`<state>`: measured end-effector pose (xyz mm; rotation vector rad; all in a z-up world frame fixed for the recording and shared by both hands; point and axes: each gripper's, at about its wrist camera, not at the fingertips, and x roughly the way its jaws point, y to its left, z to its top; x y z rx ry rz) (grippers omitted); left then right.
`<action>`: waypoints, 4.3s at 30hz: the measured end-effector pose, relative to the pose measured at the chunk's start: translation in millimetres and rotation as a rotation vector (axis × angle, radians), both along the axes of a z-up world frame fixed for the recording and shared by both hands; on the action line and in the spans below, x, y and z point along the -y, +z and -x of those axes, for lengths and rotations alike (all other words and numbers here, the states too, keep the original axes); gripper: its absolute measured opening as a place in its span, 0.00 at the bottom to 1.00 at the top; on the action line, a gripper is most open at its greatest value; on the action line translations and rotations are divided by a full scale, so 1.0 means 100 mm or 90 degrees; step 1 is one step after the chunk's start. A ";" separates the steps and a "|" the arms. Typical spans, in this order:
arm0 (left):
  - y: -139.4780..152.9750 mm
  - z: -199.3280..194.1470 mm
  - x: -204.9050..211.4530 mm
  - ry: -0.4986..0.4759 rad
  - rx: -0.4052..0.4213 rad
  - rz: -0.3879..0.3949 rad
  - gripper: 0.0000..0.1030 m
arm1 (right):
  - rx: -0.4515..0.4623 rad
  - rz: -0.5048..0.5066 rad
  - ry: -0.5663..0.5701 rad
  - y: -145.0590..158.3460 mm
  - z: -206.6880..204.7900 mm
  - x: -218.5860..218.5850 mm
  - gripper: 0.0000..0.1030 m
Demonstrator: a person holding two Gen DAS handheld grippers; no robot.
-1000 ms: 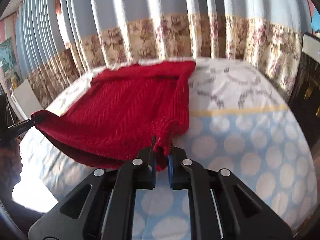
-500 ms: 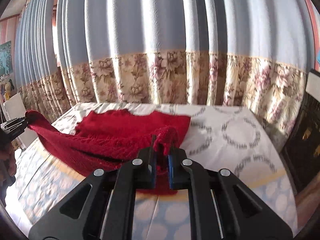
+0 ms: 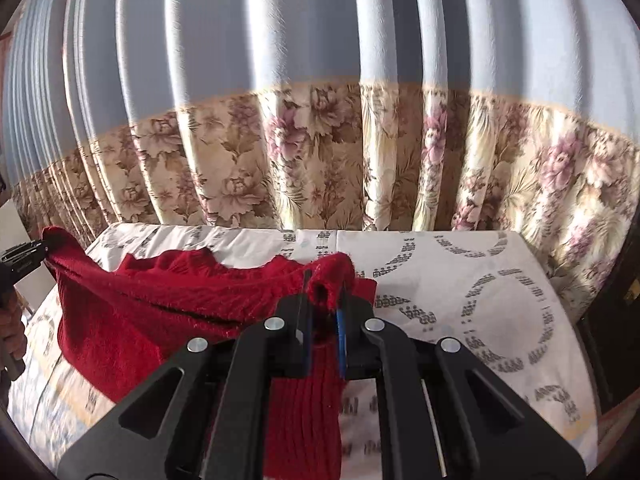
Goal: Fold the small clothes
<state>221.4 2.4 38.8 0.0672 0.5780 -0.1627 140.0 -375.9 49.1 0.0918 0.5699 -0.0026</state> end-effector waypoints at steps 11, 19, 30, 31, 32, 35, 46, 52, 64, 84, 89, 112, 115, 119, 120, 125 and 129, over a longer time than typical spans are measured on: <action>-0.53 -1.11 0.21 0.053 -0.102 -0.026 0.21 | -0.103 0.010 -0.021 -0.44 -1.08 0.07 0.09; -0.60 -1.42 0.02 0.160 -0.096 -0.027 0.71 | -0.169 0.012 -0.096 -0.78 -1.60 0.22 0.48; -0.24 -1.19 -0.26 0.185 -0.043 -0.044 0.71 | -0.127 0.067 -0.146 -0.49 -1.54 0.40 0.69; -0.24 -1.14 -0.24 0.180 -0.039 -0.053 0.71 | -0.121 0.066 -0.152 -0.46 -1.52 0.43 0.70; -0.24 -1.08 -0.22 0.175 -0.035 -0.060 0.72 | -0.116 0.060 -0.154 -0.43 -1.48 0.47 0.74; -0.28 -0.89 -0.19 0.160 -0.027 -0.066 0.72 | -0.132 0.039 -0.138 -0.43 -1.36 0.56 0.76; -0.51 -0.30 0.13 0.101 -0.038 -0.028 0.80 | -0.161 0.037 -0.068 -0.64 -0.67 0.39 0.85; -0.52 -0.20 0.36 0.073 -0.043 -0.023 0.81 | -0.176 0.067 -0.054 -0.69 -0.60 0.16 0.95; -0.70 -0.21 0.63 0.016 -0.080 -0.042 0.82 | -0.237 0.031 -0.040 -1.07 -0.77 0.08 0.94; -0.99 -0.06 1.58 -0.049 -0.096 -0.108 0.82 | -0.212 -0.091 0.033 -1.07 -0.70 -0.03 0.24; -1.20 -0.33 1.70 -0.042 -0.164 -0.110 0.82 | -0.204 -0.098 0.041 -1.00 -0.69 -0.02 0.23; -0.49 -0.43 0.95 0.044 -0.092 -0.037 0.83 | -0.170 -0.018 -0.025 -0.57 -0.75 -0.53 0.22; -0.32 -0.43 0.67 0.077 -0.072 -0.020 0.83 | -0.160 -0.013 -0.025 -0.46 -0.79 -0.71 0.21; -0.14 -0.44 0.25 0.113 -0.060 -0.004 0.83 | -0.153 0.000 -0.024 -0.32 -0.87 -0.99 0.21; -0.12 -0.44 0.18 0.114 -0.061 -0.001 0.83 | -0.152 0.002 -0.024 -0.30 -0.90 -1.07 0.21; -0.03 -0.40 -0.29 0.138 -0.062 0.015 0.83 | -0.142 0.004 -0.027 -0.17 -1.00 -1.45 0.21; -0.03 -0.38 -0.67 0.170 -0.069 0.052 0.83 | -0.143 0.011 -0.019 -0.11 -1.14 -1.88 0.21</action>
